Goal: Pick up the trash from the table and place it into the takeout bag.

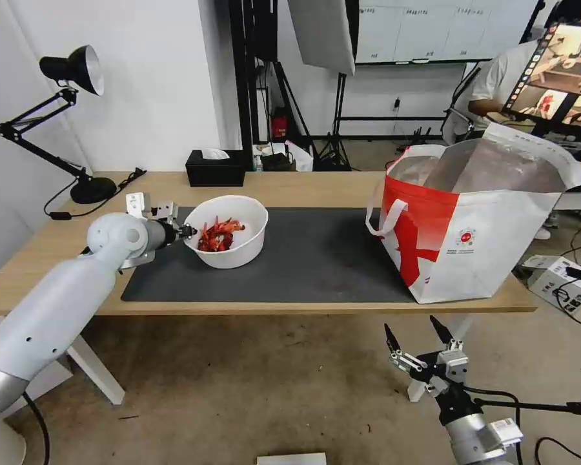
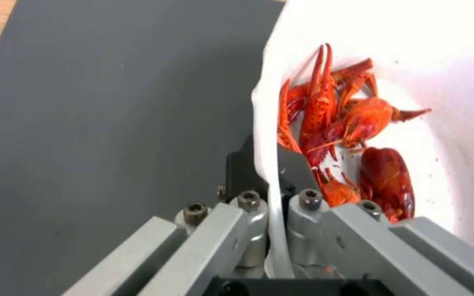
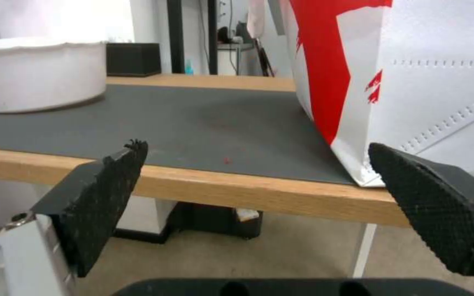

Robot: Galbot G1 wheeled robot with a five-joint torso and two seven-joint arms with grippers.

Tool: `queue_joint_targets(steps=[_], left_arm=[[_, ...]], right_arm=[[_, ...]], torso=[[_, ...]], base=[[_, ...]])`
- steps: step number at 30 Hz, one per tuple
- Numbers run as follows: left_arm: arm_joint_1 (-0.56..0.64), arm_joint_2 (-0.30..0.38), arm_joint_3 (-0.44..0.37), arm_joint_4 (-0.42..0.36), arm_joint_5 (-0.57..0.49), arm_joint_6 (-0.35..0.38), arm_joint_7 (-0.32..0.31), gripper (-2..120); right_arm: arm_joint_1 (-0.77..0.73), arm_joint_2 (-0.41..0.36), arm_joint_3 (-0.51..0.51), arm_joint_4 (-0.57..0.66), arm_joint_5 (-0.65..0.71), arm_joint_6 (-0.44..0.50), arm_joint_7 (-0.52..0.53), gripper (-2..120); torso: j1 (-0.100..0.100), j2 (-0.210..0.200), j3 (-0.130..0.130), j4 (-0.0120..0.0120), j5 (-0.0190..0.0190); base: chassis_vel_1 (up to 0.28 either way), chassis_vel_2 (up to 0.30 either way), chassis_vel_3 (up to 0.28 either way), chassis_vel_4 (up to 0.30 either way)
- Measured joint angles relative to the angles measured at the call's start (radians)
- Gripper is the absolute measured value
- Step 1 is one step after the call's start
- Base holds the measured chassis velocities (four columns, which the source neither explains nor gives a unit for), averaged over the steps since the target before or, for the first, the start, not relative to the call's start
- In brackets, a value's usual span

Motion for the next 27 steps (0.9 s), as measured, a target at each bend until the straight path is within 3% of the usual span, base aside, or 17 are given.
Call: queue_joint_targets(steps=[10, 18, 21, 22, 27], left_arm=[[-0.038, -0.002, -0.021, -0.094, -0.026, -0.075, 0.0, 0], [-0.204, -0.055, 0.053, -0.169, -0.079, -0.162, -0.014, 0], [-0.34, -0.133, 0.144, -0.163, -0.095, -0.222, -0.024, 0], [-0.34, -0.133, 0.144, -0.163, -0.095, -0.222, -0.024, 0], [-0.484, -0.264, 0.241, -0.129, -0.098, -0.278, -0.045, 0]], right_arm=[[0.0, 0.0, 0.0, 0.0, 0.0, 0.0, 0.0, 100], [0.0, 0.0, 0.0, 0.0, 0.0, 0.0, 0.0, 100], [0.0, 0.0, 0.0, 0.0, 0.0, 0.0, 0.0, 100], [0.0, 0.0, 0.0, 0.0, 0.0, 0.0, 0.0, 100], [0.0, 0.0, 0.0, 0.0, 0.0, 0.0, 0.0, 100]], torso=[[0.0, 0.0, 0.0, 0.0001, 0.0001], [0.0, 0.0, 0.0, 0.0002, 0.0004], [0.0, 0.0, 0.0, -0.0003, 0.0005], [0.0, 0.0, 0.0, -0.0003, 0.0005], [0.0, 0.0, 0.0, -0.0001, 0.0006]], base=[[0.0, 0.0, 0.0, 0.0], [0.0, 0.0, 0.0, 0.0], [0.0, 0.0, 0.0, 0.0], [0.0, 0.0, 0.0, 0.0], [0.0, 0.0, 0.0, 0.0]])
